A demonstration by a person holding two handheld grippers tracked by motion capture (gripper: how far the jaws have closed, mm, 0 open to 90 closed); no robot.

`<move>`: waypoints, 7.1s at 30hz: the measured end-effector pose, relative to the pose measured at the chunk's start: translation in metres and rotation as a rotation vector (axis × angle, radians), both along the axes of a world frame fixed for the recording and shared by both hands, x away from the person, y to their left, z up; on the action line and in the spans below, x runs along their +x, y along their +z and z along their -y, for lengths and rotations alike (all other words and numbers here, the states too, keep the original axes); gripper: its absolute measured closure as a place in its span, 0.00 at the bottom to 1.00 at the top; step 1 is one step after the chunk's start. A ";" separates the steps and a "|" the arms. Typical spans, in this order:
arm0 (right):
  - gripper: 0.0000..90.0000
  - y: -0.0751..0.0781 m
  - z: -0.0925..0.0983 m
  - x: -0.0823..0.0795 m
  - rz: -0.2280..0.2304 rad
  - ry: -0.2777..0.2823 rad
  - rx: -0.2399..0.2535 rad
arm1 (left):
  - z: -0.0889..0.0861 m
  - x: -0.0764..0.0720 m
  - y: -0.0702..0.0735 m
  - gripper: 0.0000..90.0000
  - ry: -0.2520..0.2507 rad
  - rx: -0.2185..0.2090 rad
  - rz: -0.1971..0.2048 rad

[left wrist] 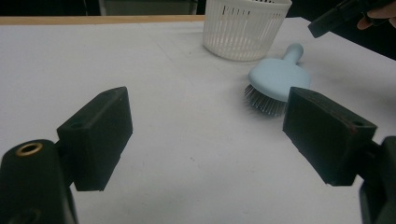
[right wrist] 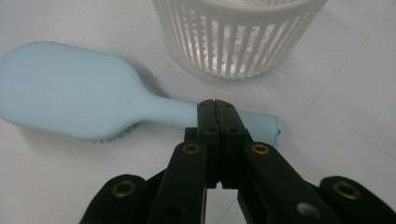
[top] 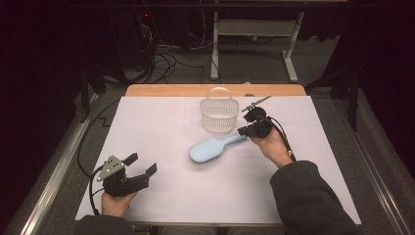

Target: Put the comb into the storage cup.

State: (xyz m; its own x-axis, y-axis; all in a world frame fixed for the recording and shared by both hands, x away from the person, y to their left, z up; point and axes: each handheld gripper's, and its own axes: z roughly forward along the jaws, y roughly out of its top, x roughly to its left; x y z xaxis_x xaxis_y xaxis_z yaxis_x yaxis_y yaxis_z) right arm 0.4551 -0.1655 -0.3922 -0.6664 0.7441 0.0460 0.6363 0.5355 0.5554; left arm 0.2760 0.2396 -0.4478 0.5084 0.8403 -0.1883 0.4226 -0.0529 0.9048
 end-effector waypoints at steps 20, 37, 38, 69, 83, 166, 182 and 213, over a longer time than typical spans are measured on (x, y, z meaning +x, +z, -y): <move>1.00 -0.021 -0.019 0.029 -0.045 -0.070 -0.095 | 0.000 0.000 0.000 0.17 -0.010 -0.005 -0.003; 1.00 -0.025 -0.022 0.033 -0.059 -0.088 -0.120 | 0.000 0.000 0.000 0.17 -0.011 -0.003 -0.002; 1.00 -0.026 -0.022 0.033 -0.063 -0.086 -0.120 | 0.000 0.000 0.000 0.17 -0.012 -0.004 -0.002; 1.00 -0.023 -0.021 0.005 -0.091 0.004 -0.126 | -0.001 0.001 0.000 0.17 -0.018 -0.003 -0.008; 1.00 -0.023 -0.020 -0.007 -0.106 0.036 -0.142 | 0.000 0.001 -0.001 0.17 -0.023 0.000 -0.011; 0.60 -0.036 -0.052 -0.059 -0.138 0.125 -0.103 | 0.000 0.002 -0.001 0.17 -0.023 -0.002 -0.016; 0.62 -0.048 -0.066 -0.057 -0.125 0.124 -0.158 | 0.001 0.001 -0.001 0.17 -0.023 0.005 -0.016; 0.78 -0.045 -0.068 -0.059 -0.079 0.135 -0.206 | 0.002 0.001 0.000 0.17 -0.010 0.030 -0.012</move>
State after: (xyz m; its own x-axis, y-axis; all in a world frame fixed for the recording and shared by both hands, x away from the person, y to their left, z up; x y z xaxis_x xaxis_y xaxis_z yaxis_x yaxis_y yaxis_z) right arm 0.3959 -0.0975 -0.4374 -0.7609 0.6475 -0.0416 0.5883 0.7155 0.3767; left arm 0.2768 0.2376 -0.4479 0.5146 0.8406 -0.1693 0.4326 -0.0841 0.8977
